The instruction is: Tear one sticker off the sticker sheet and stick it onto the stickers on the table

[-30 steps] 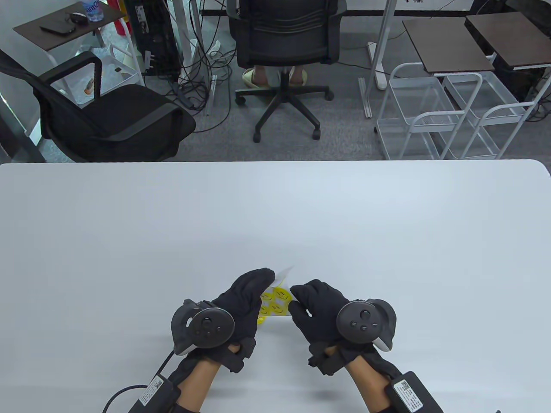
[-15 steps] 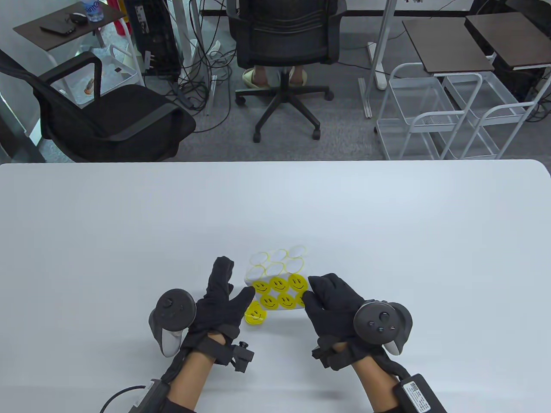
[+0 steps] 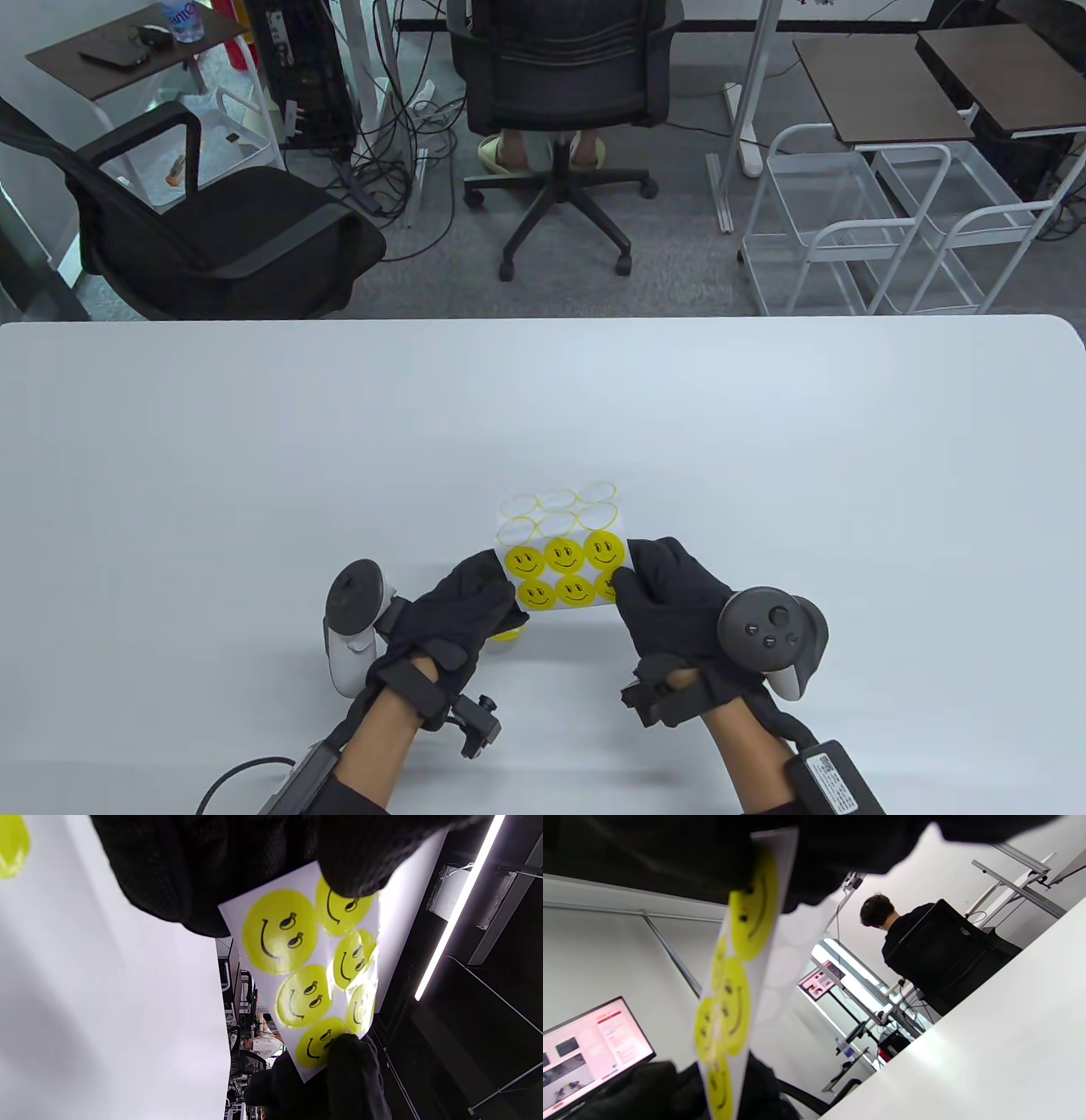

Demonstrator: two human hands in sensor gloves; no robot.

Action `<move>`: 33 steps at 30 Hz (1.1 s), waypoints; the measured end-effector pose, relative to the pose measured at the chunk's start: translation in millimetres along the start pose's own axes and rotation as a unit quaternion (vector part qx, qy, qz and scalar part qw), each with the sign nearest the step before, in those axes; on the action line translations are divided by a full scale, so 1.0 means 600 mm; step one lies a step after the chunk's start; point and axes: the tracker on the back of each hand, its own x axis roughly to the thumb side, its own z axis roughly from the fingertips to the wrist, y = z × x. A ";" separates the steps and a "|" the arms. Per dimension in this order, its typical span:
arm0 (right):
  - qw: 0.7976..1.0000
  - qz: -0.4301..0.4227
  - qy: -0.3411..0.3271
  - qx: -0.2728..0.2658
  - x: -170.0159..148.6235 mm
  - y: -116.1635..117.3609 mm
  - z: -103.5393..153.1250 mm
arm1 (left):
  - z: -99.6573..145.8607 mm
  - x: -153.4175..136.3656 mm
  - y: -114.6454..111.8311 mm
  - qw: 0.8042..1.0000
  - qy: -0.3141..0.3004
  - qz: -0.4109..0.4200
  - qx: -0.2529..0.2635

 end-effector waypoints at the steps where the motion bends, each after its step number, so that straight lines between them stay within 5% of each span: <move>1: 1.000 -0.004 0.007 -0.001 -0.002 0.000 0.000 | 0.000 0.001 -0.001 1.000 -0.001 -0.005 -0.002; 14: 0.997 0.020 0.076 -0.005 -0.013 0.006 0.001 | 0.008 0.018 -0.007 0.996 -0.032 -0.065 0.046; 24: 0.969 0.230 -0.073 -0.058 0.098 -0.010 -0.022 | 0.021 0.035 0.016 0.981 -0.056 -0.123 0.140; 33: 0.954 0.258 -0.135 0.078 0.148 0.079 -0.039 | 0.026 0.037 0.024 0.972 -0.057 -0.146 0.173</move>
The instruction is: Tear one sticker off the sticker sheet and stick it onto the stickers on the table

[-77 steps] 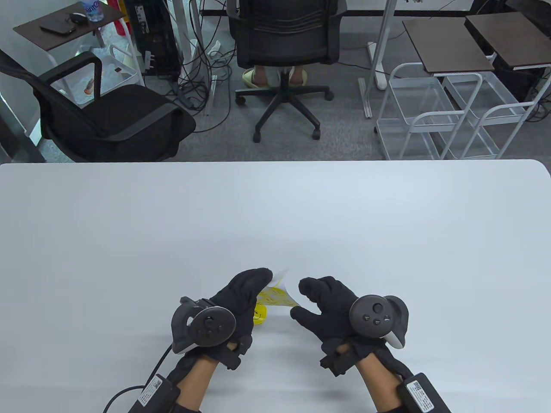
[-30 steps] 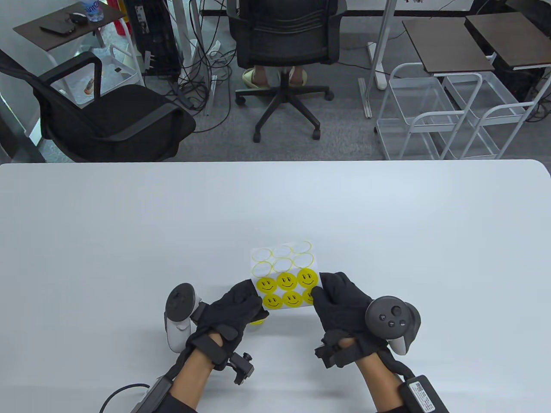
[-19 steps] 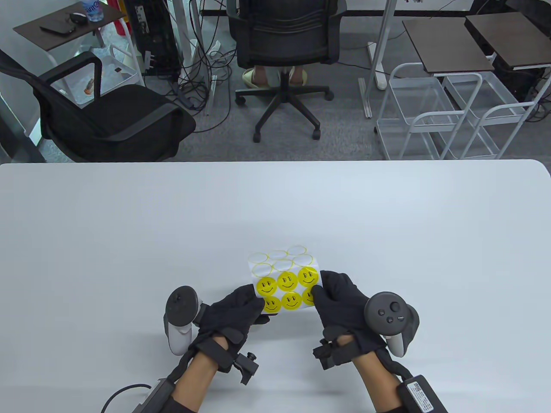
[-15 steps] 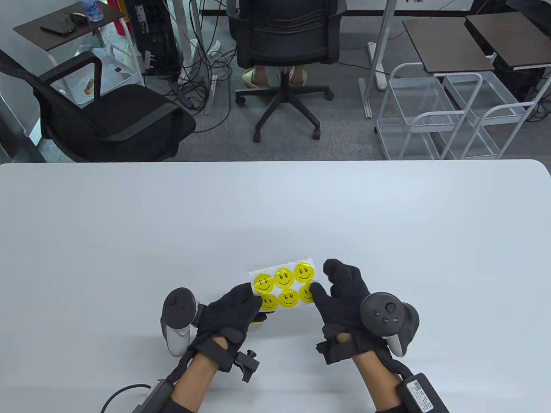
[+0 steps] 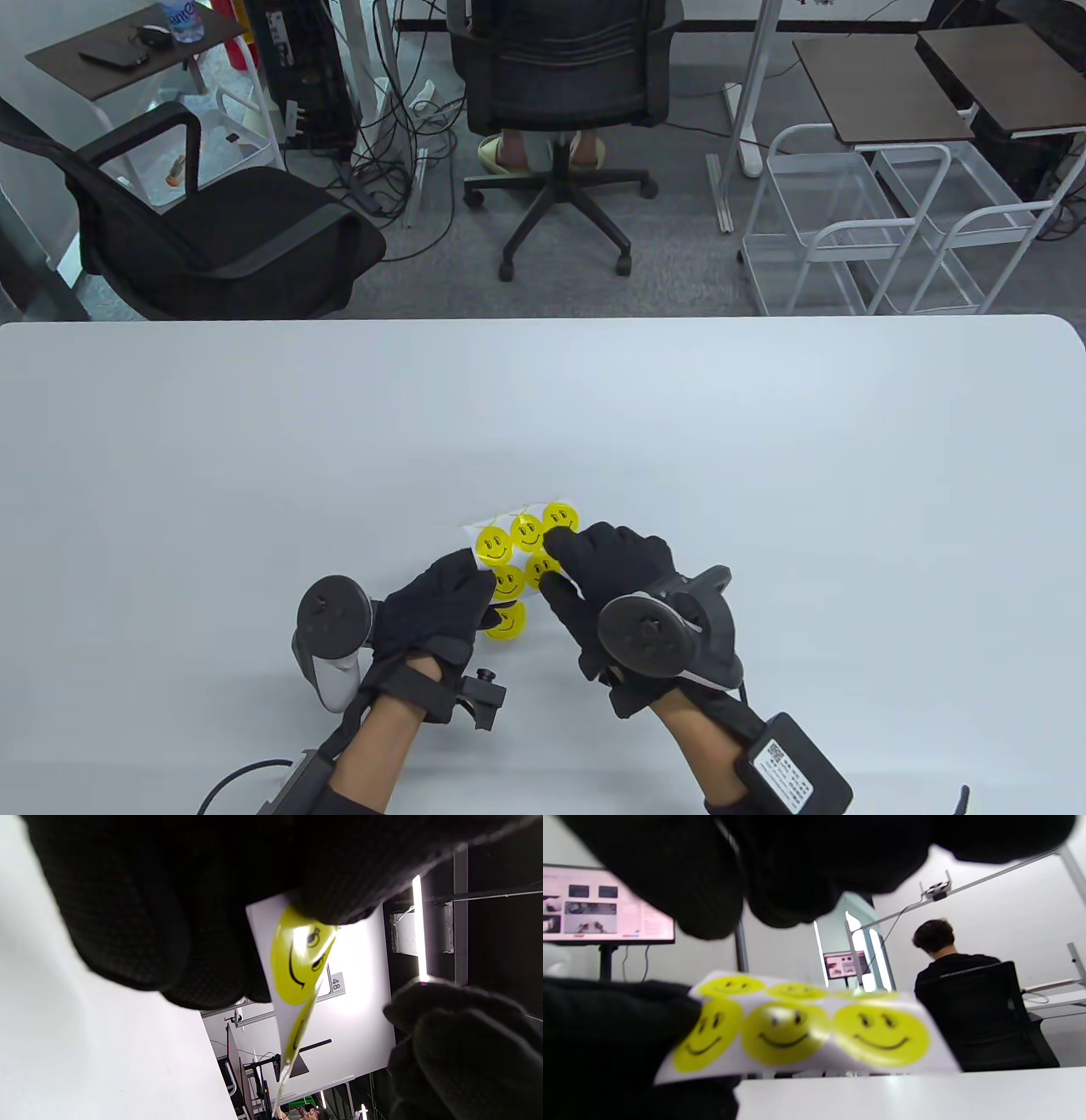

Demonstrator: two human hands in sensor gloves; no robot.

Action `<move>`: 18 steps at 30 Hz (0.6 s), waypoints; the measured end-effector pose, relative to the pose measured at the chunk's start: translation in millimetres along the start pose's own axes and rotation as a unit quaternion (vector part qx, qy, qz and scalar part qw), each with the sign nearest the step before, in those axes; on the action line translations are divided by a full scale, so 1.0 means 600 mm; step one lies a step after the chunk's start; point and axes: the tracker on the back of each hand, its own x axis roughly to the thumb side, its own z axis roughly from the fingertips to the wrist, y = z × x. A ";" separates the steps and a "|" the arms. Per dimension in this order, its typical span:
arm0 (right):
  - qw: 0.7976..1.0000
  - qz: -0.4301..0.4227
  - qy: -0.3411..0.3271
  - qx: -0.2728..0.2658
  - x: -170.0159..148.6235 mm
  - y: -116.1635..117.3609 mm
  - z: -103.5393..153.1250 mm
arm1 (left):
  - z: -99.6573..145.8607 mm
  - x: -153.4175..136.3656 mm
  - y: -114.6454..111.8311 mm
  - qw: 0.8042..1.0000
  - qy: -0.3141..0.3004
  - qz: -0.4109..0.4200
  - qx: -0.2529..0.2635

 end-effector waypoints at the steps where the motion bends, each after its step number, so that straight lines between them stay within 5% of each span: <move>1: 1.000 0.001 -0.009 0.012 0.009 0.009 -0.006 | 0.000 0.001 0.001 1.000 -0.006 -0.012 0.000; 6: 0.999 0.015 -0.015 0.048 0.029 0.030 -0.021 | -0.001 0.002 0.004 0.999 -0.013 -0.030 0.005; 18: 0.999 0.014 0.008 0.030 0.023 0.039 -0.008 | -0.001 0.005 0.000 0.998 -0.032 -0.051 0.000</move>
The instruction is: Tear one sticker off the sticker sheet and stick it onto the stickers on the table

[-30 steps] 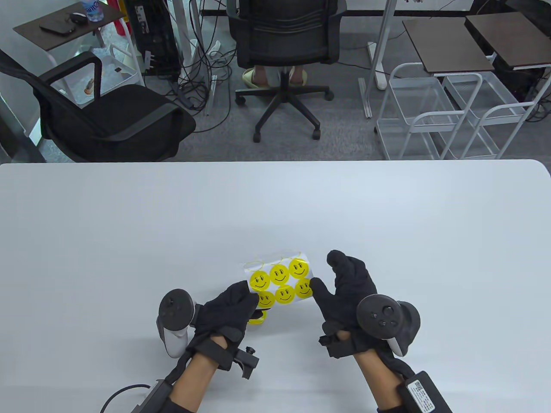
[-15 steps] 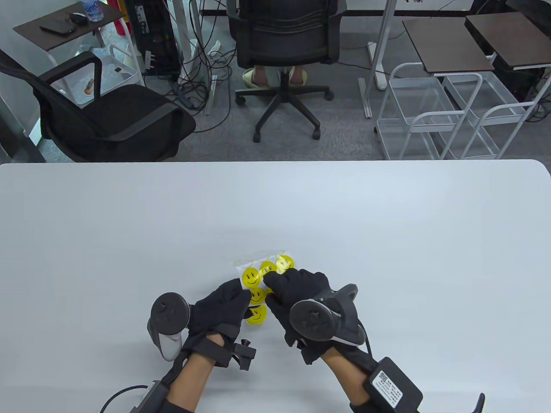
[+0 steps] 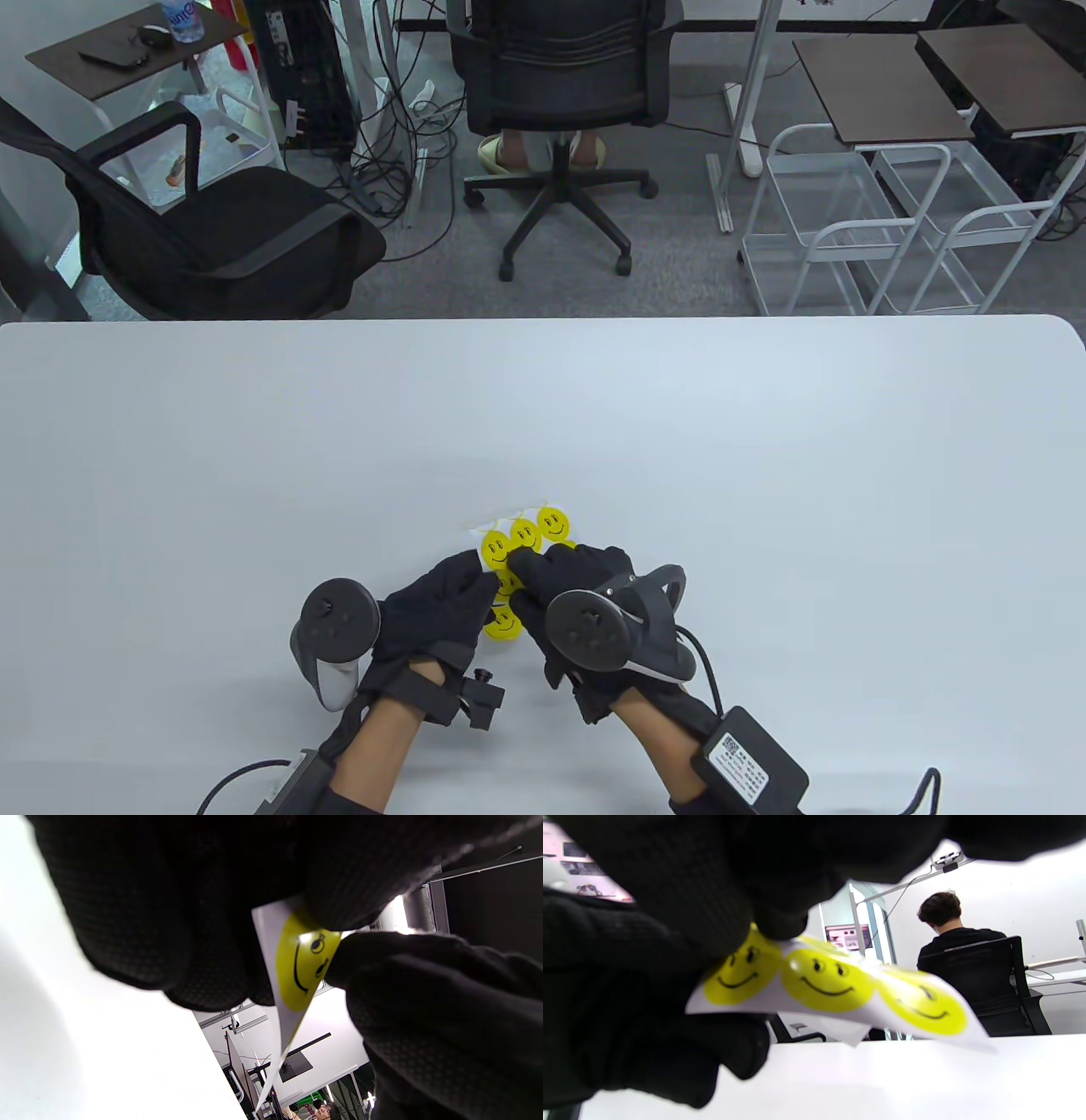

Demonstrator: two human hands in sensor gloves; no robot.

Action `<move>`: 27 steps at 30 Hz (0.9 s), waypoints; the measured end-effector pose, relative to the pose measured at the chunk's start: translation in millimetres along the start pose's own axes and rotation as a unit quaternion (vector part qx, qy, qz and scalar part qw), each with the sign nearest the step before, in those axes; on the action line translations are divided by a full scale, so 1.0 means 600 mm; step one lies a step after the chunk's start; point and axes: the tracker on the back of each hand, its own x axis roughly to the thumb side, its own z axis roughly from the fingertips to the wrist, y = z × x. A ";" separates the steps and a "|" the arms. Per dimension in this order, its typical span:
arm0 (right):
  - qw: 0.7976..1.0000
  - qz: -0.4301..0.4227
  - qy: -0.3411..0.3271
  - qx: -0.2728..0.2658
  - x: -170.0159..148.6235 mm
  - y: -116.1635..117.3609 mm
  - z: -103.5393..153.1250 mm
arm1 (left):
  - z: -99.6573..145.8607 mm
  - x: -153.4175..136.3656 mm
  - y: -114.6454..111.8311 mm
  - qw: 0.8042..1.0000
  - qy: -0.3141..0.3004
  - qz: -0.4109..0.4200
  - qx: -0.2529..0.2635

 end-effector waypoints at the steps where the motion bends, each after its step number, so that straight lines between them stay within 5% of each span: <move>1: 1.000 0.002 0.001 -0.008 0.000 0.000 0.001 | 0.000 0.000 -0.001 1.000 -0.003 -0.004 -0.001; 9: 1.000 -0.012 -0.003 -0.004 -0.006 0.009 0.000 | 0.002 0.017 -0.009 0.997 -0.048 -0.062 -0.024; 20: 0.997 0.026 -0.070 0.011 0.001 0.040 0.023 | 0.002 0.054 -0.033 0.959 -0.122 -0.235 -0.099; 27: 0.995 0.017 -0.093 -0.019 0.003 0.038 0.028 | 0.005 0.064 -0.030 0.949 -0.155 -0.256 -0.098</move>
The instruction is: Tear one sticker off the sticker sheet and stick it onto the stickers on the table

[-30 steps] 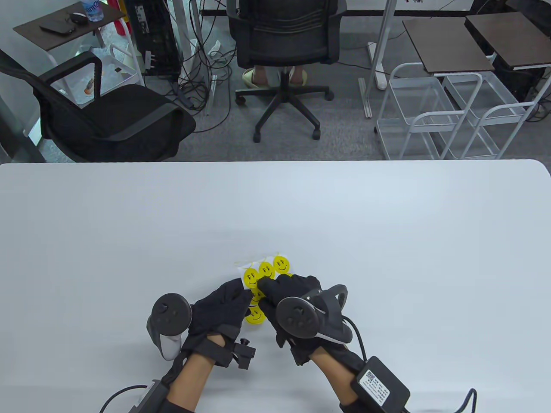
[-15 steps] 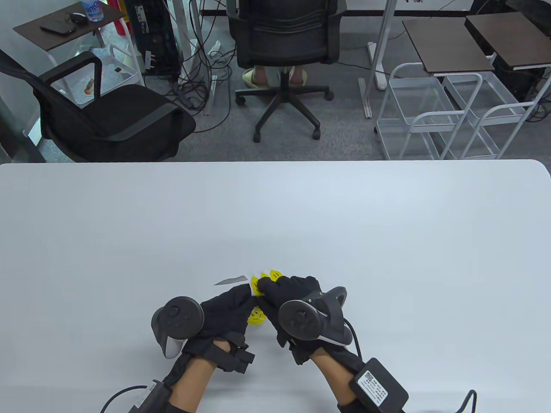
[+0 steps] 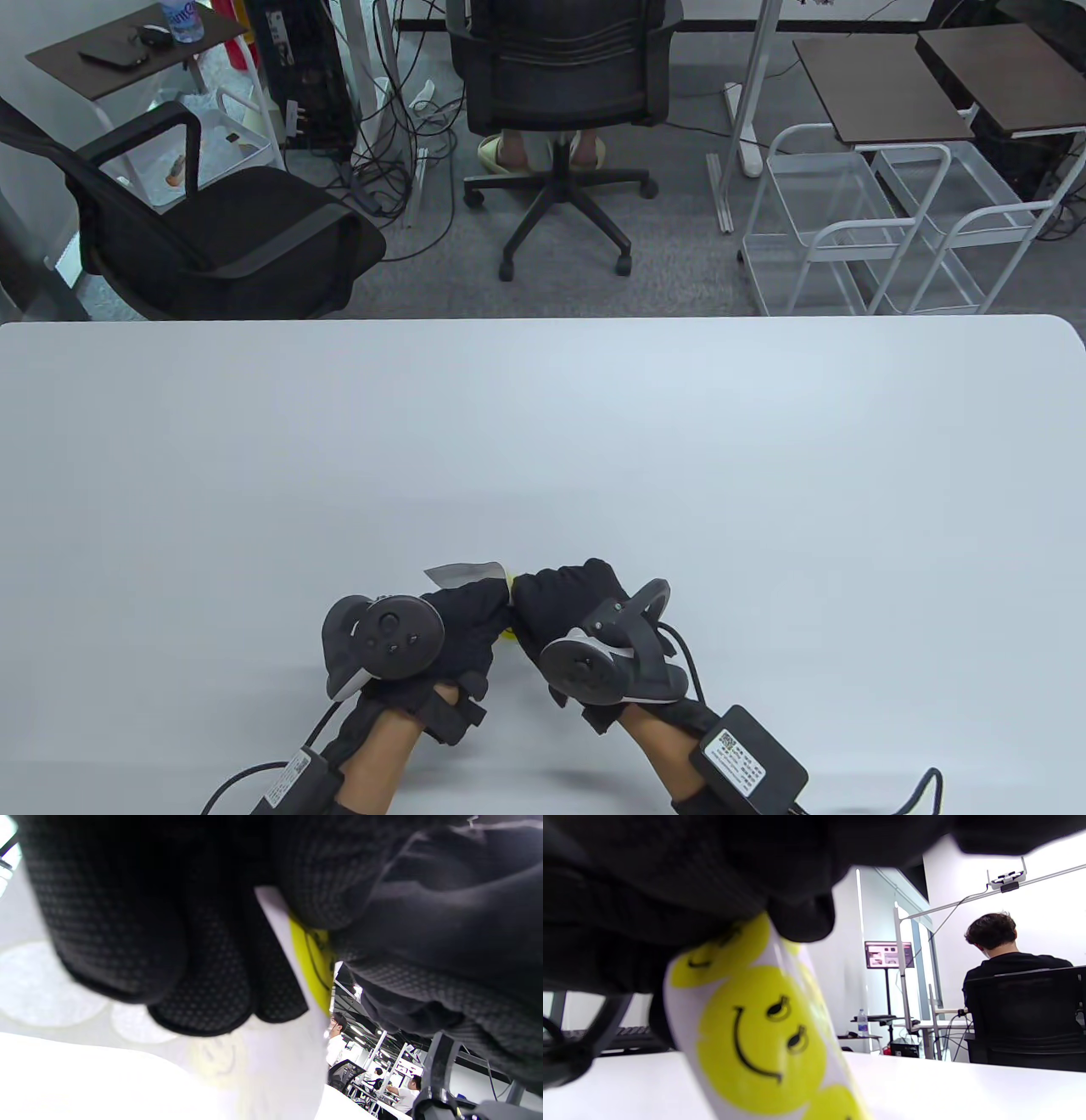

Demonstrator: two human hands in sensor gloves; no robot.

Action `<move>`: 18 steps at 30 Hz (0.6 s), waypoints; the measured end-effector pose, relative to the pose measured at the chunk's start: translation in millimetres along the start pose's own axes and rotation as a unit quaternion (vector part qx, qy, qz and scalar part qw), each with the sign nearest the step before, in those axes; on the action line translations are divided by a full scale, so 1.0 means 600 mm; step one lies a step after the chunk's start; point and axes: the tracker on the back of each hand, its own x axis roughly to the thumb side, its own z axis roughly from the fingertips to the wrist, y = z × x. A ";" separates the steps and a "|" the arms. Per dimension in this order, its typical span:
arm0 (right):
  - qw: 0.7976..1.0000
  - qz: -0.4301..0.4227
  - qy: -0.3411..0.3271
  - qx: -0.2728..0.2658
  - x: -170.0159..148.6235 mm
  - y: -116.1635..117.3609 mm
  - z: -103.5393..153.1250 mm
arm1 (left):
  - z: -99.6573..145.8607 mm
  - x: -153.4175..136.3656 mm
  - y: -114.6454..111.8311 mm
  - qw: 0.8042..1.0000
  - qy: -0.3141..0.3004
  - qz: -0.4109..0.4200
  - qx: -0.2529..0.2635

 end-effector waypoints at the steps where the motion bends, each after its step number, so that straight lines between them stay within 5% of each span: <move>1: 1.000 -0.005 -0.001 -0.001 -0.002 -0.001 0.000 | 0.000 0.001 0.000 1.000 -0.004 0.001 0.001; 18: 0.997 -0.059 0.044 -0.021 -0.030 -0.019 0.003 | 0.004 -0.015 -0.001 0.995 0.016 0.101 0.010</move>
